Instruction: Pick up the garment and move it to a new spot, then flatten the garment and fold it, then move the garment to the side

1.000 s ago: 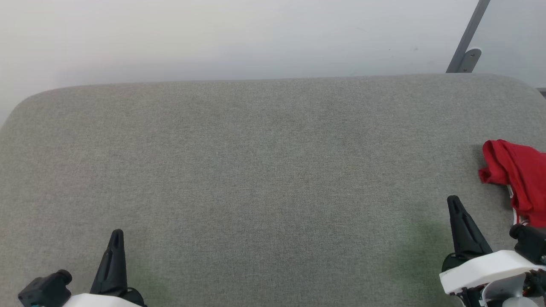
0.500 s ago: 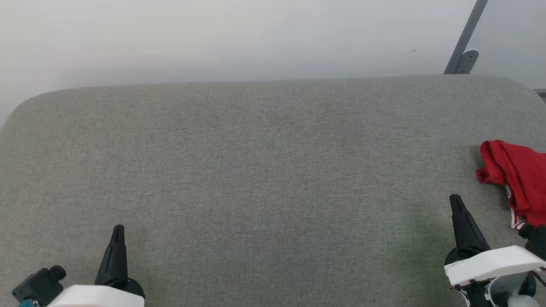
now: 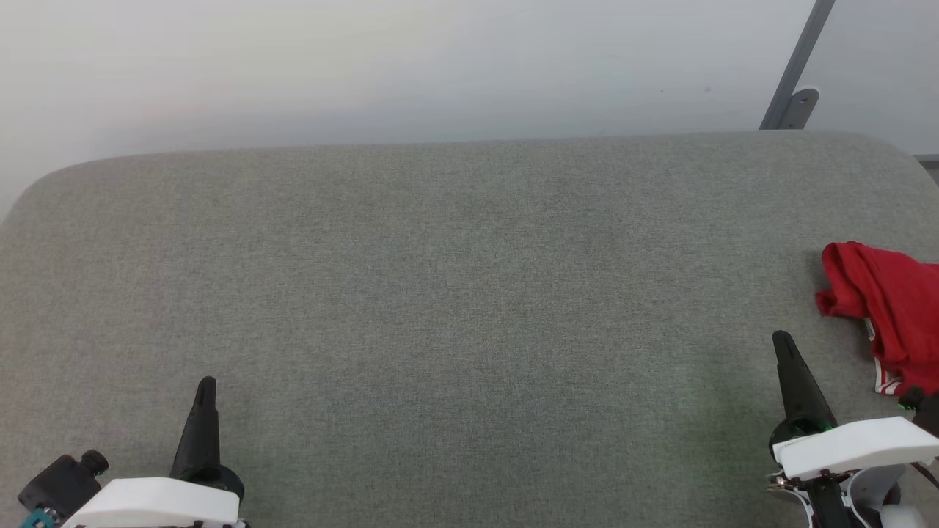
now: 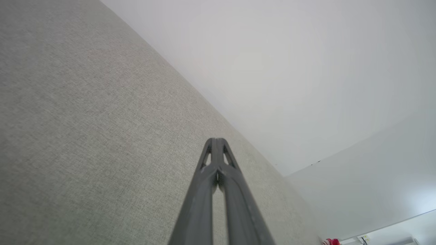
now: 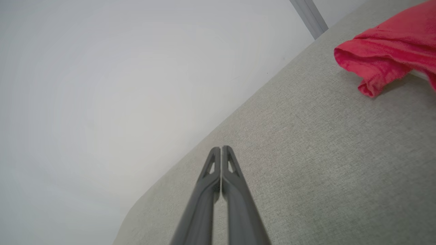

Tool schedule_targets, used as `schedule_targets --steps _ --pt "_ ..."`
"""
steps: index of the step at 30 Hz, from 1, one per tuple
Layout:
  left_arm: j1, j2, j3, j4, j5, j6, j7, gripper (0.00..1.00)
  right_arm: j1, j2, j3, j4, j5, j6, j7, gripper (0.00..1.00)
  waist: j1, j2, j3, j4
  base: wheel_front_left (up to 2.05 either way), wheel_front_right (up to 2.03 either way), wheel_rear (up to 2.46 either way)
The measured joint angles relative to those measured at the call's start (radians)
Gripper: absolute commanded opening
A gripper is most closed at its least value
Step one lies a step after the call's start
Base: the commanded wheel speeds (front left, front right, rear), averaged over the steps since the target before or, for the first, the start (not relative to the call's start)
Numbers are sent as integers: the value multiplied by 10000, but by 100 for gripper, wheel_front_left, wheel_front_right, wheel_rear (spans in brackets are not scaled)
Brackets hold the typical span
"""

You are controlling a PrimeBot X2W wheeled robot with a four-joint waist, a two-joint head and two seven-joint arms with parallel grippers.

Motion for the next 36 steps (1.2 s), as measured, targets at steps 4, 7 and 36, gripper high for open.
schedule_targets --steps 4,7,36 --pt "-45 -27 13 42 -384 0 105 0 -8 33 -44 27 330 0 82 0 0 0 -12 -9 0 0 0" --pt "-160 -46 31 75 -671 0 190 0 -18 73 -79 42 660 0 138 0 -1 0 -24 -18 0 0 0" --pt "-623 -293 188 372 -3421 0 980 0 -251 339 -322 257 3358 -10 748 0 0 0 -141 -104 0 0 0"
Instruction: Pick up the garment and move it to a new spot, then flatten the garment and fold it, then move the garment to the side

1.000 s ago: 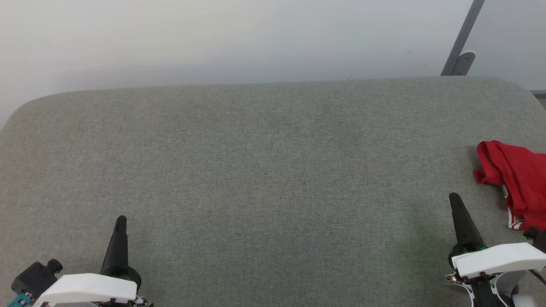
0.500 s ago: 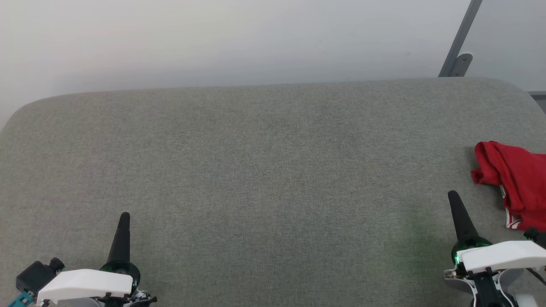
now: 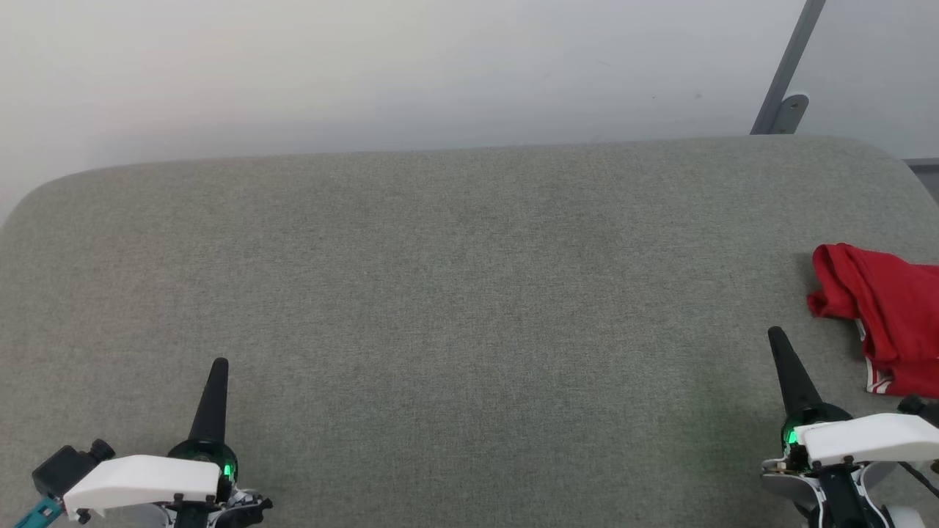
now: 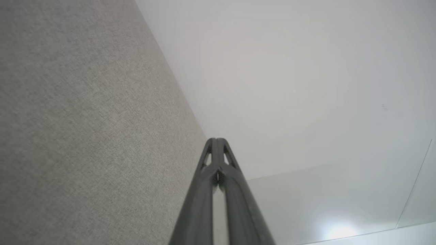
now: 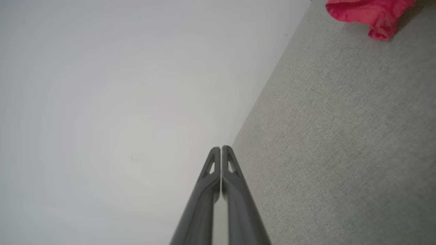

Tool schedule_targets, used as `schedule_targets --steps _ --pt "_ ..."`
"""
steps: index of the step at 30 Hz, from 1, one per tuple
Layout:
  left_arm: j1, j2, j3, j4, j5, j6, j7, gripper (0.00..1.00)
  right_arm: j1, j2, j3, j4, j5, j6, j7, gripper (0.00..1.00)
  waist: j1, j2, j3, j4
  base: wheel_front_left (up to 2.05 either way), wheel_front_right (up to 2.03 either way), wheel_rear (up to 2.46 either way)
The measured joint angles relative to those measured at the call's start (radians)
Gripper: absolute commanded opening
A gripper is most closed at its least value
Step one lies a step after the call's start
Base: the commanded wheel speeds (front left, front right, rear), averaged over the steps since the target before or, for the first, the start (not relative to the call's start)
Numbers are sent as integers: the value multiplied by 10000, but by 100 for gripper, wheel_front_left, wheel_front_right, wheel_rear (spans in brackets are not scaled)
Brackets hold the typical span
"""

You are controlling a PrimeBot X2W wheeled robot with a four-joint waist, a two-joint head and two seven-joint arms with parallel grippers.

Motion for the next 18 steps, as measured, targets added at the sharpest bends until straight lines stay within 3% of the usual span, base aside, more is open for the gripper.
schedule_targets --steps 18 --pt "-290 -155 111 153 -1406 0 431 0 -153 148 -148 94 1434 0 318 0 0 0 -77 -57 0 0 0"
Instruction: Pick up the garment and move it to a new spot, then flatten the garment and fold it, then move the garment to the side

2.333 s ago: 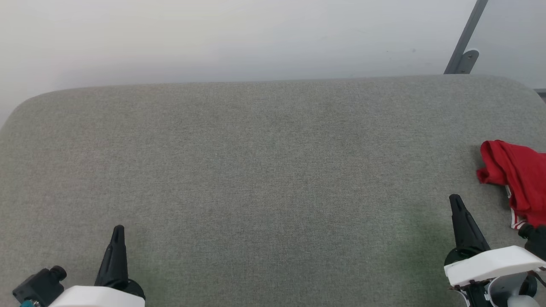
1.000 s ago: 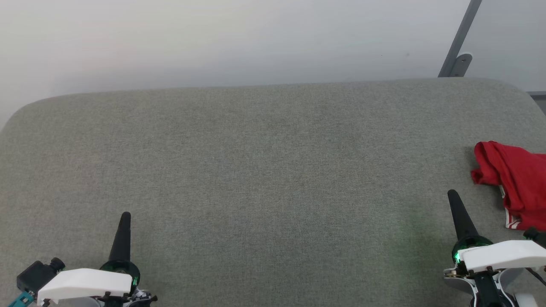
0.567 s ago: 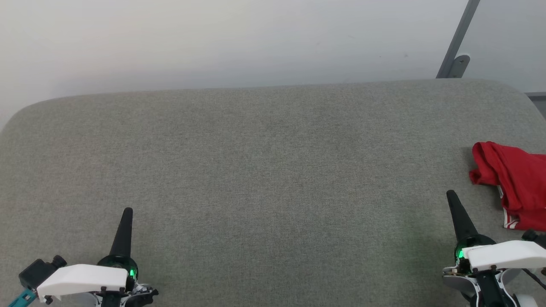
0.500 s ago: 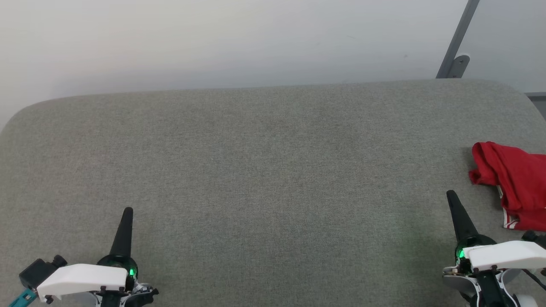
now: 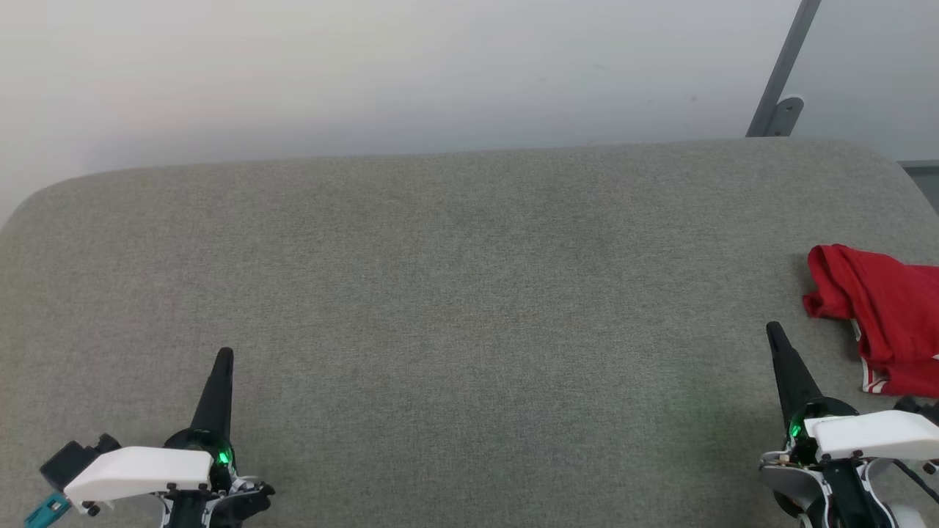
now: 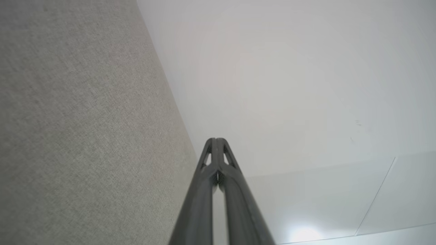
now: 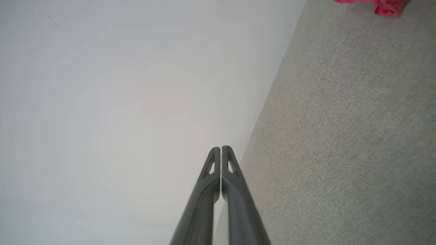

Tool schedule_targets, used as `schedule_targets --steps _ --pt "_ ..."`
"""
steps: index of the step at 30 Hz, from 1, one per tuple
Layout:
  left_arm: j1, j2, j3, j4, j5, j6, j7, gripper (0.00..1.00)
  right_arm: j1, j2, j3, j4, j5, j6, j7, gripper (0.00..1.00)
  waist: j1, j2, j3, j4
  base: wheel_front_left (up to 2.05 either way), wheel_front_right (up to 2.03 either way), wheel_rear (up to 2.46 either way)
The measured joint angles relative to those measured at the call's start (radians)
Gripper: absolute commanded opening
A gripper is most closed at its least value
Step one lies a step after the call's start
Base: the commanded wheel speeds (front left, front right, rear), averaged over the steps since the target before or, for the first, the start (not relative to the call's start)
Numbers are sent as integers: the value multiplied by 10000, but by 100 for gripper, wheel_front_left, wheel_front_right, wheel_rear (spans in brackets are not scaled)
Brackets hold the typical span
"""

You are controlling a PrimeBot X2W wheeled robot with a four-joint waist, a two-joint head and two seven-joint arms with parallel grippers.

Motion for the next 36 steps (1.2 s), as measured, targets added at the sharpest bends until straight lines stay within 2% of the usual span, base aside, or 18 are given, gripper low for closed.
schedule_targets --steps 26,36 --pt "-318 -153 136 196 -1655 0 525 0 -98 155 -148 113 1651 0 382 0 0 0 -105 -77 0 0 0" --pt "-348 -174 159 213 -1764 0 571 0 -124 182 -169 123 1799 0 431 0 0 0 -113 -83 0 0 0"
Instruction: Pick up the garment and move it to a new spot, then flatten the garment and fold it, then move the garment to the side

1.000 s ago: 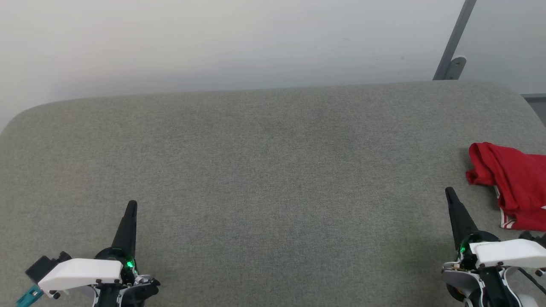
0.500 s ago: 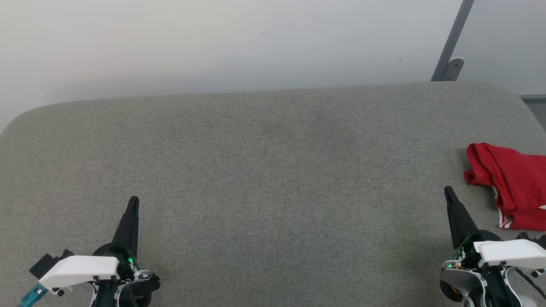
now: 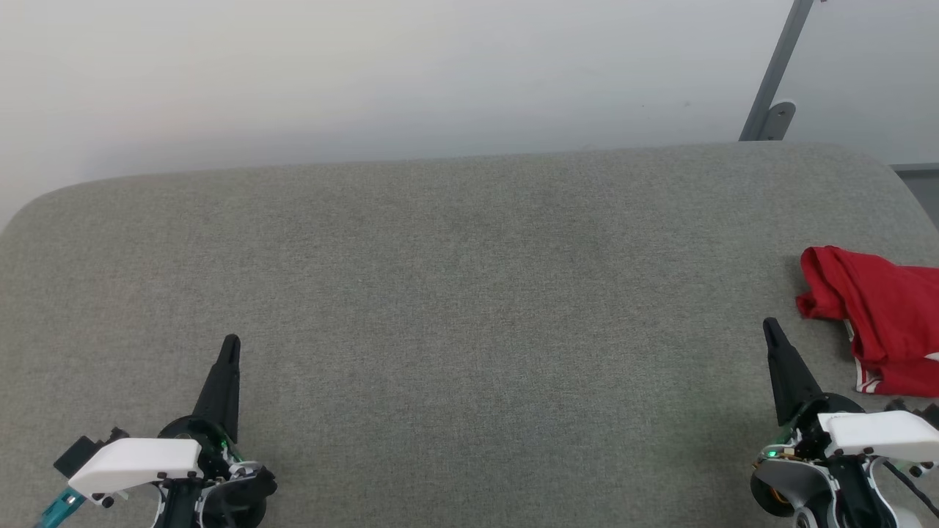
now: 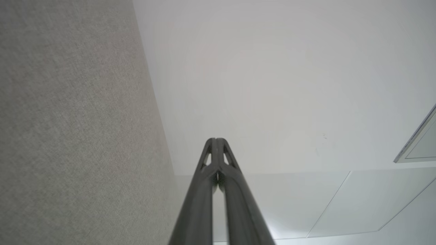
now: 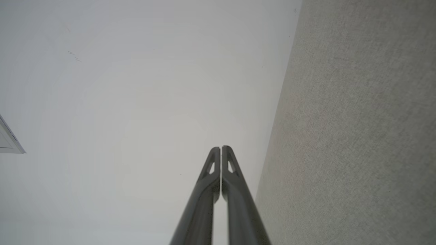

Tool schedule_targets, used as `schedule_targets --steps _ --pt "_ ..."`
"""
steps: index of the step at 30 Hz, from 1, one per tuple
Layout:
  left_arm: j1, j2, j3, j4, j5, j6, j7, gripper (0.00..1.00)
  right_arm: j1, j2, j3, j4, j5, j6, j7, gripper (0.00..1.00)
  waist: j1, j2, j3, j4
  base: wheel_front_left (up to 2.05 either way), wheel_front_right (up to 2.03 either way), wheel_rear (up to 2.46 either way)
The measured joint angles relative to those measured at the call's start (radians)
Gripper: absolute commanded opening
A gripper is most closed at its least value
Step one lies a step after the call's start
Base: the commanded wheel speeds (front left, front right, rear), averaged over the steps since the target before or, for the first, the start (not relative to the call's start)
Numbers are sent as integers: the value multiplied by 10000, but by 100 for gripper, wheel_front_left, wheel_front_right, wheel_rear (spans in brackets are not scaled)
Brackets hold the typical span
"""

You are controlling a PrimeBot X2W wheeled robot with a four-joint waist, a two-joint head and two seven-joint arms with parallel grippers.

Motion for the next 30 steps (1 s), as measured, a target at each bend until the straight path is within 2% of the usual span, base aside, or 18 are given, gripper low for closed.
schedule_targets --steps 30 --pt "-2 -27 44 2 19 0 40 0 0 2 -4 2 0 -2 4 0 0 0 0 0 0 0 0"
